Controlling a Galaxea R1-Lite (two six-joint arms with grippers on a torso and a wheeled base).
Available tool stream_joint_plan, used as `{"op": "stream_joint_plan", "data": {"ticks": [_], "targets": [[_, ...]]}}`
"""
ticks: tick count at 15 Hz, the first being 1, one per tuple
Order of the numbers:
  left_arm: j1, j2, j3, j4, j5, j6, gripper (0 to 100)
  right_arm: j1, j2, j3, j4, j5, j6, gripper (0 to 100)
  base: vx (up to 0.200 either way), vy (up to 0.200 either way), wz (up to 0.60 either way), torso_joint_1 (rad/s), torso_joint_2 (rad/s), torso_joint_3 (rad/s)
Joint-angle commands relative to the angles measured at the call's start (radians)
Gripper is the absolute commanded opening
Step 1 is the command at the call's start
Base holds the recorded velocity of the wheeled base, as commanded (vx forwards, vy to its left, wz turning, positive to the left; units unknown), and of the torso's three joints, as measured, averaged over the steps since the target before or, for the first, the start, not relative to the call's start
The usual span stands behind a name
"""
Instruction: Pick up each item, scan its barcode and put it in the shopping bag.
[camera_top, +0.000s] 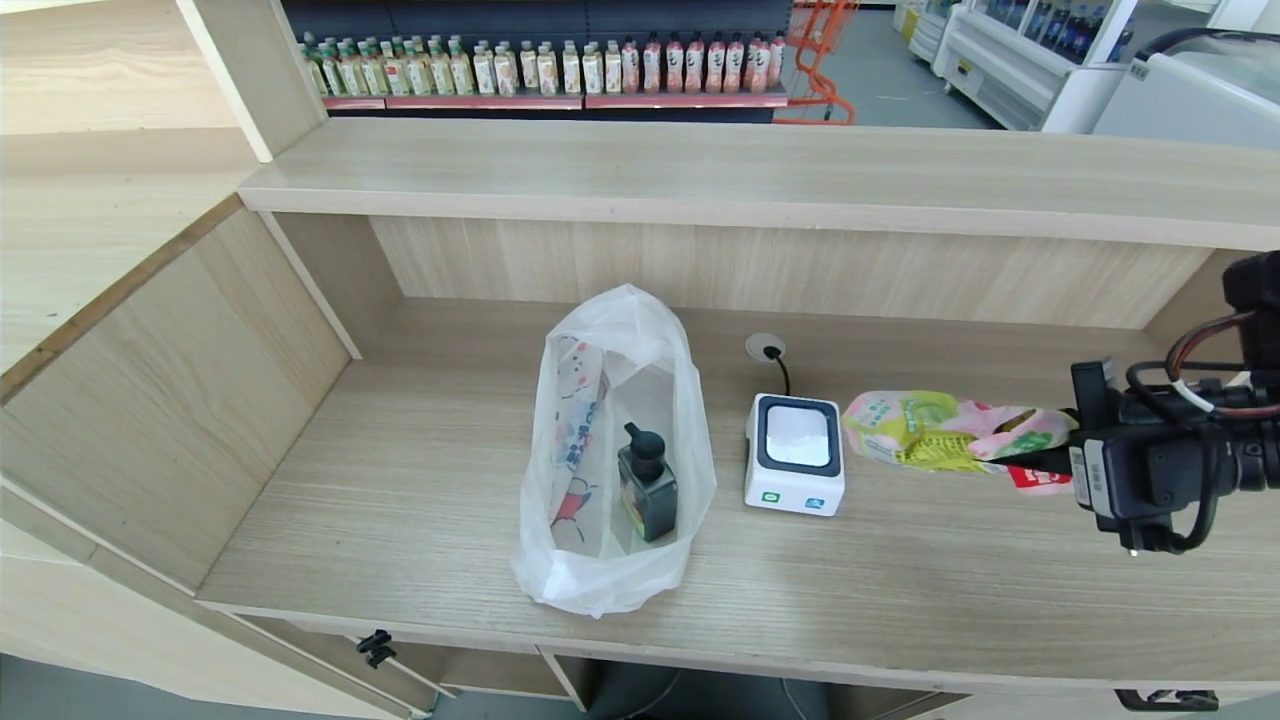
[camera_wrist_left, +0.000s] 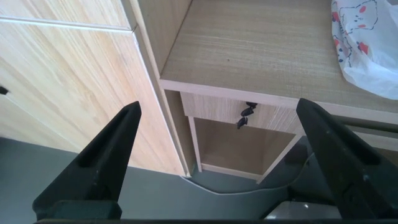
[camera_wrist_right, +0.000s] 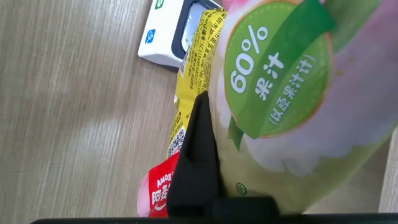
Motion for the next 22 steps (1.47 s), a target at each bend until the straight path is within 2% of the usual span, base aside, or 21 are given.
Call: {"op": "stream_joint_plan", "data": {"ticks": [1, 3, 7, 12, 13, 17, 19, 22], "targets": [[-0.001, 0.0, 0.0, 0.0, 0.001, 0.0, 100, 0.005, 0.088, -0.079, 0.0, 0.001, -0.018, 0, 0.0, 0.0, 0.0, 0.0, 0.0, 0.0], [-0.001, 0.0, 0.0, 0.0, 0.001, 0.0, 100, 0.011, 0.122, -0.131, 0.0, -0.001, -0.024, 0, 0.0, 0.0, 0.0, 0.0, 0.0, 0.0], [-0.001, 0.0, 0.0, 0.0, 0.001, 0.0, 100, 0.037, 0.147, -0.114, 0.0, -0.001, -0.093, 0, 0.0, 0.0, 0.0, 0.0, 0.0, 0.0], [-0.001, 0.0, 0.0, 0.0, 0.001, 0.0, 100, 0.033, 0.199, -0.122, -0.003, 0.035, -0.188, 0, 0.0, 0.0, 0.0, 0.0, 0.0, 0.0], [0.001, 0.0, 0.0, 0.0, 0.001, 0.0, 100, 0.013, 0.225, -0.134, -0.003, 0.055, -0.245, 0, 0.0, 0.0, 0.0, 0.0, 0.0, 0.0], [0.001, 0.0, 0.0, 0.0, 0.001, 0.0, 100, 0.007, 0.254, -0.14, -0.01, 0.059, -0.289, 0, 0.0, 0.0, 0.0, 0.0, 0.0, 0.0], [-0.001, 0.0, 0.0, 0.0, 0.001, 0.0, 100, 0.007, 0.279, -0.155, -0.026, 0.058, -0.326, 0, 0.0, 0.0, 0.0, 0.0, 0.0, 0.0], [0.001, 0.0, 0.0, 0.0, 0.001, 0.0, 100, 0.008, 0.302, -0.148, -0.125, 0.078, -0.337, 0, 0.0, 0.0, 0.0, 0.0, 0.0, 0.0]]}}
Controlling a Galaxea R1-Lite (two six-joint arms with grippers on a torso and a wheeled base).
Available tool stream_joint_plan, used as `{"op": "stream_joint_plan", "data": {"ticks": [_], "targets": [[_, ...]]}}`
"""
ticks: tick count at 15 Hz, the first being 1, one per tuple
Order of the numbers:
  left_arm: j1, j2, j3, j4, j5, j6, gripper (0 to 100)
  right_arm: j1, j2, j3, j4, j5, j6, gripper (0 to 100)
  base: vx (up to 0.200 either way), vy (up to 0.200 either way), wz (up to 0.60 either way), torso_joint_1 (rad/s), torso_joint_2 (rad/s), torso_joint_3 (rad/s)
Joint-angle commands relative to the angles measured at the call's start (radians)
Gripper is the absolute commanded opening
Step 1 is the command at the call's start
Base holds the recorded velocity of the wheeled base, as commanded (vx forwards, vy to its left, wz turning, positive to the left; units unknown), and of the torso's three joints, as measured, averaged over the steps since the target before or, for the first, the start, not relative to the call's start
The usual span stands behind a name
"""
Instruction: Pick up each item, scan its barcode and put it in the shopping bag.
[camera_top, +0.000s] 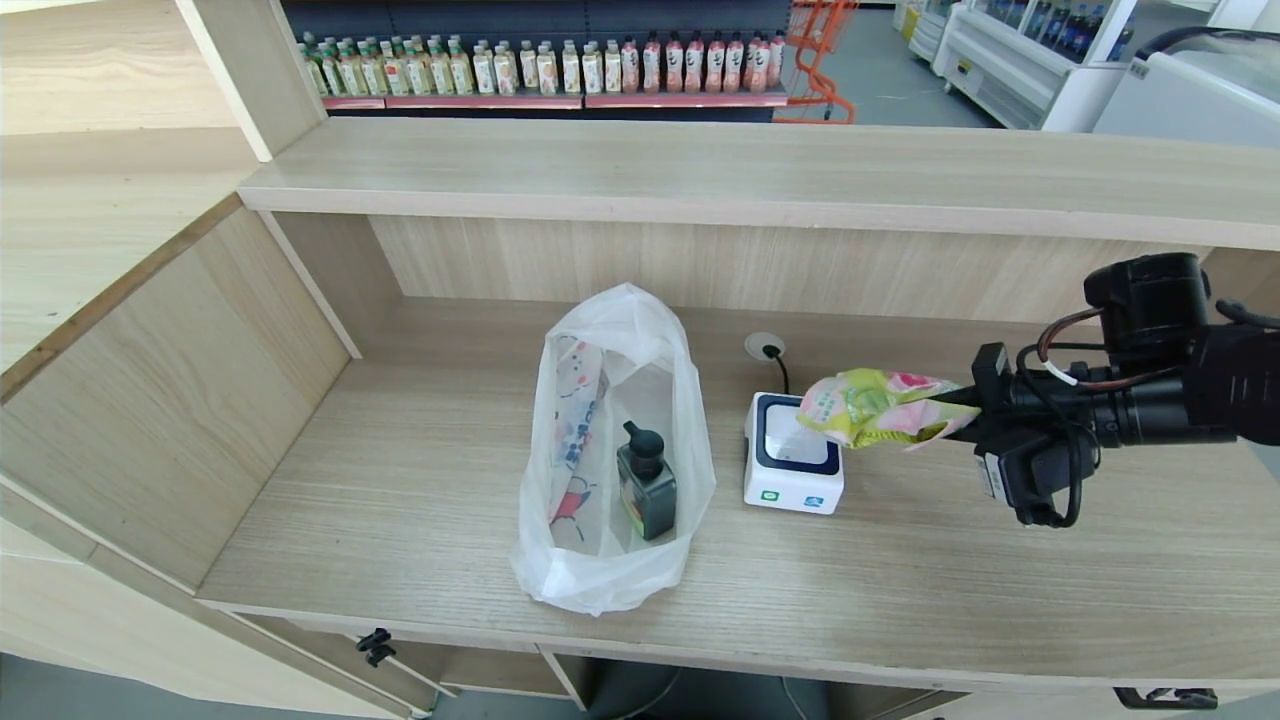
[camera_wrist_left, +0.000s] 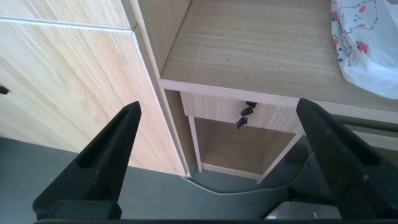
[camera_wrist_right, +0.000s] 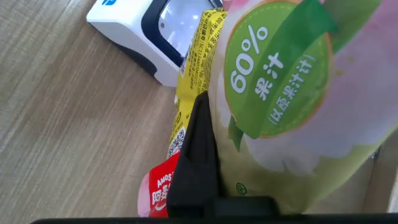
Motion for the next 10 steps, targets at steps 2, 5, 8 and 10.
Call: {"op": "stream_joint_plan", "data": {"ticks": [2, 5, 8, 10], "targets": [[-0.001, 0.0, 0.0, 0.0, 0.001, 0.0, 100, 0.005, 0.027, 0.005, -0.04, 0.021, 0.0, 0, 0.0, 0.0, 0.0, 0.0, 0.0, 0.0], [-0.001, 0.0, 0.0, 0.0, 0.001, 0.0, 100, 0.005, 0.045, 0.005, -0.072, 0.052, 0.002, 0, 0.0, 0.0, 0.0, 0.0, 0.0, 0.0], [0.001, 0.0, 0.0, 0.0, 0.001, 0.0, 100, 0.011, 0.05, 0.014, -0.103, 0.052, 0.002, 0, 0.0, 0.0, 0.0, 0.0, 0.0, 0.0], [0.001, 0.0, 0.0, 0.0, 0.001, 0.0, 100, 0.011, 0.045, 0.023, -0.105, 0.055, -0.001, 0, 0.0, 0.0, 0.0, 0.0, 0.0, 0.0]]}}
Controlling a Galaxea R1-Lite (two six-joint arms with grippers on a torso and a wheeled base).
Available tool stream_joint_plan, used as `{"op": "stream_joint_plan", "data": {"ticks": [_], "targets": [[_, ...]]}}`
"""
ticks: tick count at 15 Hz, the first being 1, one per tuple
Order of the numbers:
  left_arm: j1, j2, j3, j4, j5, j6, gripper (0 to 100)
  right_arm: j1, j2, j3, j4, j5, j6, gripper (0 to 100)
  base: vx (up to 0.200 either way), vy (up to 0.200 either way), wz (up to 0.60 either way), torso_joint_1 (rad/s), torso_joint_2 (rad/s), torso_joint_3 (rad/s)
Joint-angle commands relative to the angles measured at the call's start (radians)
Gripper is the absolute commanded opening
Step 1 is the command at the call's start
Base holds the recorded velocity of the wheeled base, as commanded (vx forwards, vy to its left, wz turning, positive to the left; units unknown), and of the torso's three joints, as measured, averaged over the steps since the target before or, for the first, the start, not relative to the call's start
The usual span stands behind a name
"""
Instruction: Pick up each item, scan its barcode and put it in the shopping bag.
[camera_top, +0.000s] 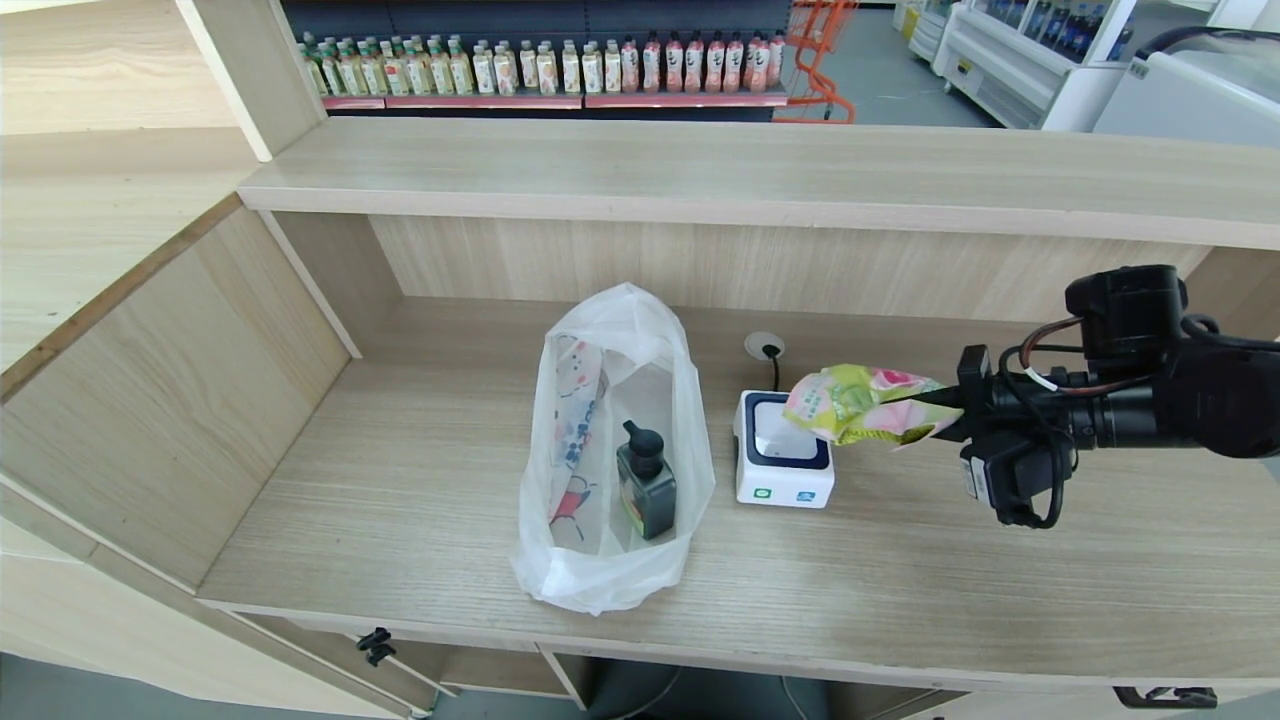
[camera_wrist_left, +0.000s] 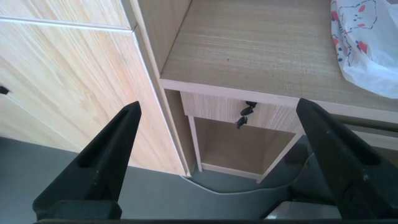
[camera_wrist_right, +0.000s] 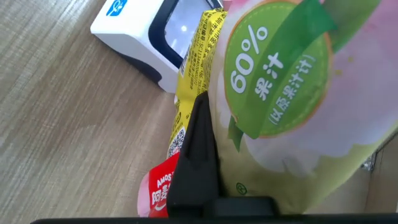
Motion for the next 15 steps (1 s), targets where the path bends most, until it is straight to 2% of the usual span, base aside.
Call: {"op": "stream_joint_plan", "data": {"ticks": [1, 4, 15], "targets": [[0.0, 0.0, 0.0, 0.0, 0.0, 0.0, 100, 0.011, -0.003, 0.008, 0.0, 0.015, -0.004, 0, 0.0, 0.0, 0.0, 0.0, 0.0, 0.0], [0.0, 0.0, 0.0, 0.0, 0.0, 0.0, 100, 0.015, -0.003, 0.006, -0.049, 0.032, -0.005, 0, 0.0, 0.0, 0.0, 0.0, 0.0, 0.0], [0.0, 0.0, 0.0, 0.0, 0.0, 0.0, 100, 0.029, 0.003, -0.008, -0.088, 0.061, -0.01, 0, 0.0, 0.0, 0.0, 0.0, 0.0, 0.0]]}}
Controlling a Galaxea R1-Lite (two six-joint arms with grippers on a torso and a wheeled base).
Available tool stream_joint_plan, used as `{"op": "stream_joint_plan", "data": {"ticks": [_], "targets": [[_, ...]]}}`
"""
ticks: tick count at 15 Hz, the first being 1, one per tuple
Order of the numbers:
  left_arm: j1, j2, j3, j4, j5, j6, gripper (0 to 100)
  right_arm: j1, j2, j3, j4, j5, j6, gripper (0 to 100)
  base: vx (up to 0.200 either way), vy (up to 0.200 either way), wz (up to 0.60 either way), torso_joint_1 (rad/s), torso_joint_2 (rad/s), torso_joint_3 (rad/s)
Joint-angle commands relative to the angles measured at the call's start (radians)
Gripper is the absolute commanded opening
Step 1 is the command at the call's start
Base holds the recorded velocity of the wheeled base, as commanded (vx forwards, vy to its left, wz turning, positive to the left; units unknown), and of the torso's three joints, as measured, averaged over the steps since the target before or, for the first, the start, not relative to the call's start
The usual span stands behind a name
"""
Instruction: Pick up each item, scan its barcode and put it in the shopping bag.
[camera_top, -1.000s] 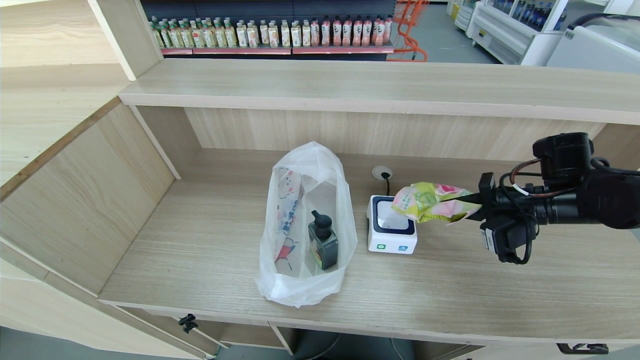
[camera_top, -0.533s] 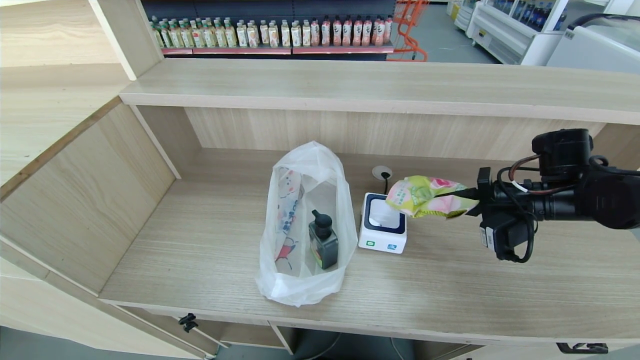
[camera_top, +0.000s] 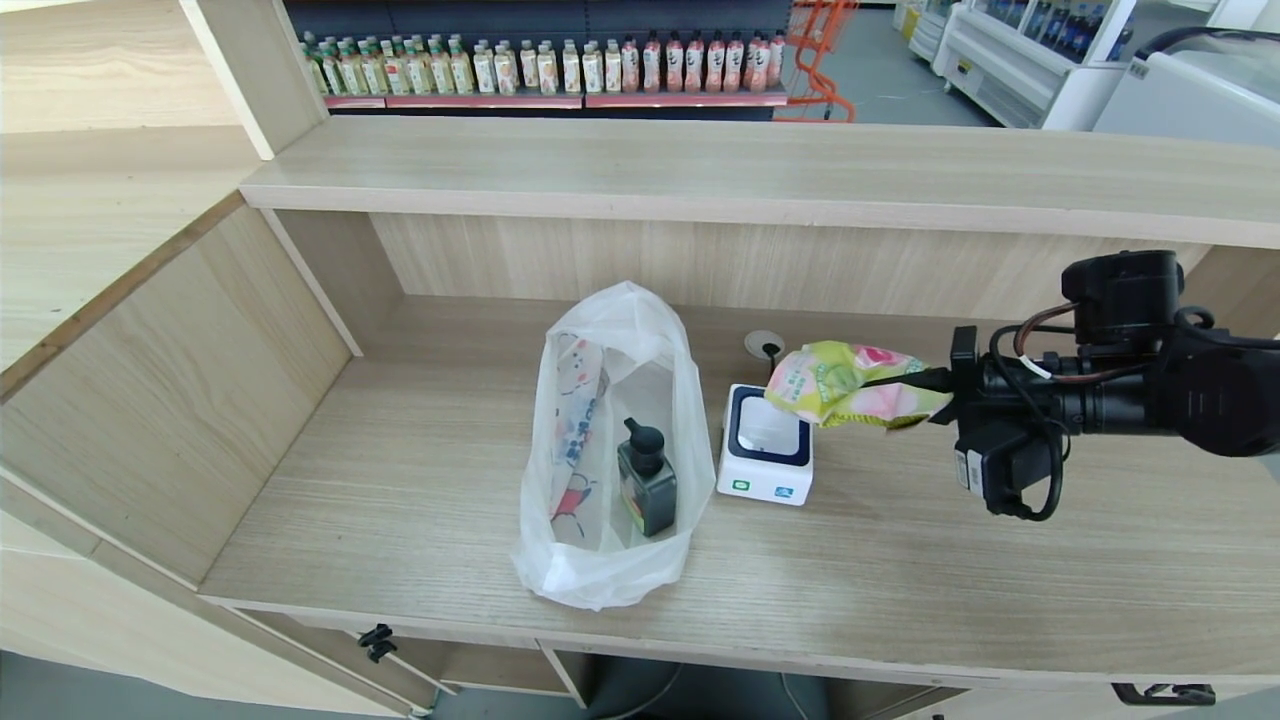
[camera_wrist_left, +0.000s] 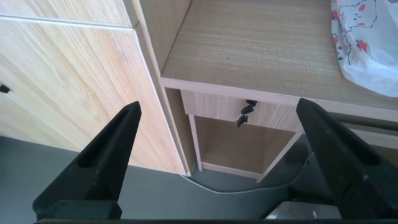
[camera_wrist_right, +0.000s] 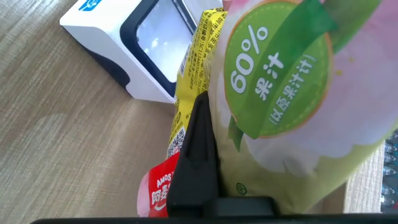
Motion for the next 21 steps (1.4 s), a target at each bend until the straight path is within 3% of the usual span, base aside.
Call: {"op": "stream_joint_plan", "data": {"ticks": [1, 18, 20, 21], "targets": [[-0.001, 0.0, 0.0, 0.0, 0.001, 0.0, 100, 0.0, 0.015, 0.003, 0.0, 0.001, -0.003, 0, 0.0, 0.0, 0.0, 0.0, 0.0, 0.0], [-0.001, 0.0, 0.0, 0.0, 0.001, 0.0, 100, 0.0, 0.047, 0.017, -0.016, 0.03, -0.017, 0, 0.0, 0.0, 0.0, 0.0, 0.0, 0.0], [0.001, 0.0, 0.0, 0.0, 0.001, 0.0, 100, -0.003, -0.042, 0.014, -0.016, 0.038, 0.15, 0, 0.0, 0.0, 0.0, 0.0, 0.0, 0.0], [-0.001, 0.0, 0.0, 0.0, 0.001, 0.0, 100, -0.002, -0.125, 0.014, -0.016, 0.038, 0.33, 0, 0.0, 0.0, 0.0, 0.0, 0.0, 0.0]]}}
